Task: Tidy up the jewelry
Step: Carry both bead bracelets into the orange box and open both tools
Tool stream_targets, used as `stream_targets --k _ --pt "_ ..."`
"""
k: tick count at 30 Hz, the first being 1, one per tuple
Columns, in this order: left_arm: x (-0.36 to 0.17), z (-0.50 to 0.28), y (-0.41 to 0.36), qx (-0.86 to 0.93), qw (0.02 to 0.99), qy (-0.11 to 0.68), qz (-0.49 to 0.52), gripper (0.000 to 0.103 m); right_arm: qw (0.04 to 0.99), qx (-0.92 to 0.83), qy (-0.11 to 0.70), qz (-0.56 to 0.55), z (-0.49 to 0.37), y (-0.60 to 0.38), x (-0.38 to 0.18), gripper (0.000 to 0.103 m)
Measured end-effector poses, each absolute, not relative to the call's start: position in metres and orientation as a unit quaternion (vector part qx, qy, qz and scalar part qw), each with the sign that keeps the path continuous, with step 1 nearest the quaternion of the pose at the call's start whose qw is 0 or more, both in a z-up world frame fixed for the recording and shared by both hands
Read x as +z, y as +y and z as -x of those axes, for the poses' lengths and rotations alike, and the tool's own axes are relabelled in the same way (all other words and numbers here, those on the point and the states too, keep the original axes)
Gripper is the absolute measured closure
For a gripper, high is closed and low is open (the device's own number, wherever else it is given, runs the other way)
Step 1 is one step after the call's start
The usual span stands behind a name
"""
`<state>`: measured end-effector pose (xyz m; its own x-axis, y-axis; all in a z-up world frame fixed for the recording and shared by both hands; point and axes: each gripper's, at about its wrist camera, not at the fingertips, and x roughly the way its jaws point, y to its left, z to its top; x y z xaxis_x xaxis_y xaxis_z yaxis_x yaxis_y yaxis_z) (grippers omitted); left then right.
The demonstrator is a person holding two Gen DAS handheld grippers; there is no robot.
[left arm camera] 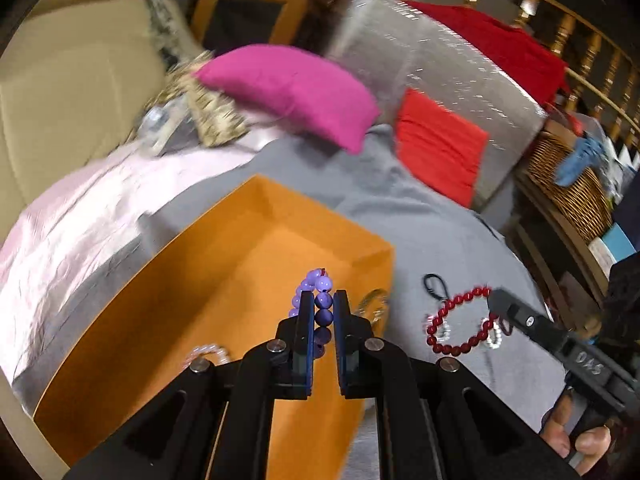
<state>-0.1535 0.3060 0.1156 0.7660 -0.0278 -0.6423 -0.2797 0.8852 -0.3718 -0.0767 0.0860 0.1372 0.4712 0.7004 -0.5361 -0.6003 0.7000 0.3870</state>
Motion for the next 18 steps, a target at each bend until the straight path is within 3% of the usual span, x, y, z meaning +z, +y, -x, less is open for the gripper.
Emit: stream_targets --k 10,18 --pt "0.086 0.130 0.334 0.097 0.886 0.377 0.253 0.094 0.831 0.373 0.410 -0.045 0.040 0.183 0.099 0.092" --pt "0.069 0.105 0.349 0.122 0.864 0.400 0.280 0.094 0.822 0.356 0.440 -0.071 0.008 0.194 0.084 0.089"
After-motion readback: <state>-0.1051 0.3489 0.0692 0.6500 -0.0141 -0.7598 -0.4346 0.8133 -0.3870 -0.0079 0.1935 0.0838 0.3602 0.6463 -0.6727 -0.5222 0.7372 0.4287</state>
